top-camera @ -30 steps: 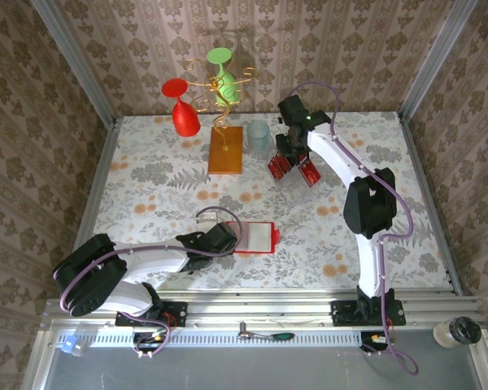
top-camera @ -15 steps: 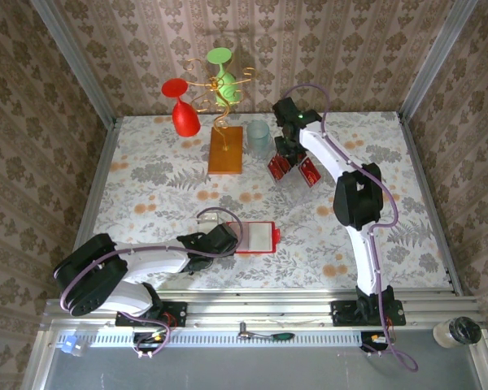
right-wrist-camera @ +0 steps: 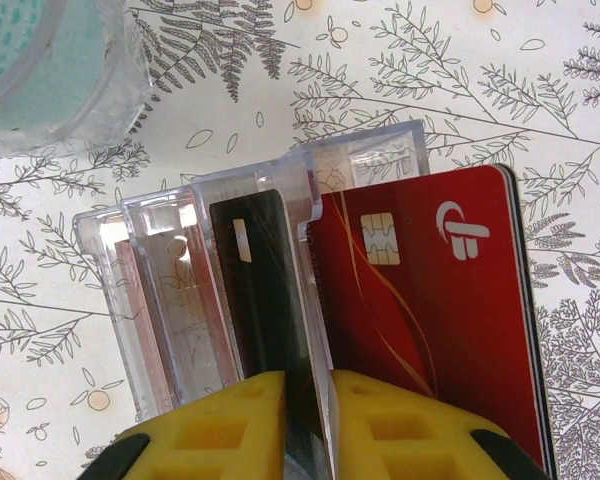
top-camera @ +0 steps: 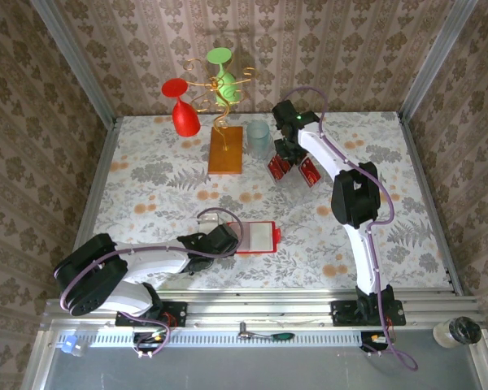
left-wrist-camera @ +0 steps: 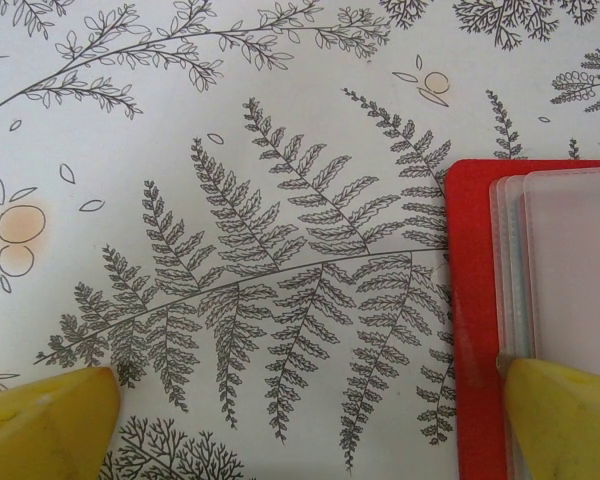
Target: Put the credit cards into the card holder
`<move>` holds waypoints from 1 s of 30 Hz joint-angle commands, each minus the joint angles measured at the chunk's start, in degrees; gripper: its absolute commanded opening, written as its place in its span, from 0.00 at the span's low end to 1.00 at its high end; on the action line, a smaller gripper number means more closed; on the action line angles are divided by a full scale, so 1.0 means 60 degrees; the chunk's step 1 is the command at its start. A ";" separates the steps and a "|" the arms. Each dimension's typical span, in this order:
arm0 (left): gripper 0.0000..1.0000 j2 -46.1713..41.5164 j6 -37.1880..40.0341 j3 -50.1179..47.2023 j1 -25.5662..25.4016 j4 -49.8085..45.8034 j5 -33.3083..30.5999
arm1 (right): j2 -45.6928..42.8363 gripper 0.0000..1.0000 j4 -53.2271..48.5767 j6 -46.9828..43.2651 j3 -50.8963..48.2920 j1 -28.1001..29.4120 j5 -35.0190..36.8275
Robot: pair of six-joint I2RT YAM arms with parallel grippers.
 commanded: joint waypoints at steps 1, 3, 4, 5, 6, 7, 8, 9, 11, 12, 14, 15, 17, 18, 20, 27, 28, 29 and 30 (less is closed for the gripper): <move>1.00 0.0137 -0.0124 0.0006 -0.0079 -0.0246 -0.0067 | -0.0053 0.20 -0.0293 -0.0150 0.0299 -0.0001 -0.0341; 1.00 0.0137 -0.0128 0.0004 -0.0079 -0.0243 -0.0067 | -0.0072 0.20 -0.0326 -0.0130 0.0363 -0.0033 -0.0429; 1.00 0.0137 -0.0121 0.0010 -0.0079 -0.0243 -0.0076 | -0.0063 0.20 -0.0337 -0.0117 0.0403 -0.0040 -0.0452; 1.00 0.0137 -0.0128 0.0003 -0.0079 -0.0237 -0.0078 | -0.0055 0.20 -0.0337 -0.0126 0.0416 -0.0049 -0.0468; 1.00 0.0145 -0.0142 -0.0002 -0.0097 -0.0235 -0.0075 | -0.0057 0.20 -0.0351 -0.0113 0.0435 -0.0057 -0.0503; 1.00 0.0148 -0.0142 0.0004 -0.0093 -0.0228 -0.0071 | -0.0046 0.20 -0.0372 -0.0110 0.0446 -0.0064 -0.0498; 1.00 0.0152 -0.0139 0.0008 -0.0105 -0.0228 -0.0074 | -0.0043 0.20 -0.0366 -0.0101 0.0464 -0.0064 -0.0508; 1.00 0.0150 -0.0143 0.0012 -0.0108 -0.0228 -0.0082 | -0.0042 0.20 -0.0374 -0.0100 0.0466 -0.0064 -0.0512; 1.00 0.0152 -0.0130 0.0012 -0.0121 -0.0232 -0.0082 | -0.0015 0.19 -0.0394 -0.0072 0.0502 -0.0077 -0.0541; 1.00 0.0165 -0.0141 0.0019 -0.0123 -0.0232 -0.0082 | 0.0010 0.19 -0.0397 -0.0058 0.0518 -0.0090 -0.0556; 1.00 0.0167 -0.0143 0.0012 -0.0125 -0.0237 -0.0082 | 0.0003 0.18 -0.0395 -0.0028 0.0535 -0.0103 -0.0584; 1.00 0.0167 -0.0143 0.0012 -0.0123 -0.0214 -0.0082 | 0.0002 0.18 -0.0388 -0.0013 0.0558 -0.0108 -0.0596; 1.00 0.0185 -0.0155 0.0012 -0.0137 -0.0200 -0.0082 | 0.0013 0.14 -0.0410 -0.0013 0.0628 -0.0134 -0.0614; 1.00 0.0203 -0.0157 0.0013 -0.0137 -0.0191 -0.0070 | 0.0015 0.12 -0.0439 0.0002 0.0669 -0.0150 -0.0654; 1.00 0.0225 -0.0158 0.0012 -0.0139 -0.0184 -0.0056 | 0.0046 0.08 -0.0485 -0.0011 0.0754 -0.0179 -0.0760; 1.00 0.0240 -0.0173 -0.0002 -0.0154 -0.0170 -0.0067 | 0.0049 0.00 -0.0585 -0.0092 0.0891 -0.0240 -0.0962; 1.00 0.0238 -0.0186 0.0005 -0.0167 -0.0171 -0.0067 | 0.0031 0.00 -0.0627 -0.0100 0.0936 -0.0240 -0.1006; 1.00 0.0239 -0.0186 -0.0002 -0.0159 -0.0169 -0.0067 | -0.0004 0.00 -0.0656 -0.0115 0.0981 -0.0228 -0.1037; 1.00 0.0240 -0.0187 -0.0003 -0.0167 -0.0177 -0.0064 | -0.0060 0.00 -0.0668 -0.0128 0.1003 -0.0239 -0.1083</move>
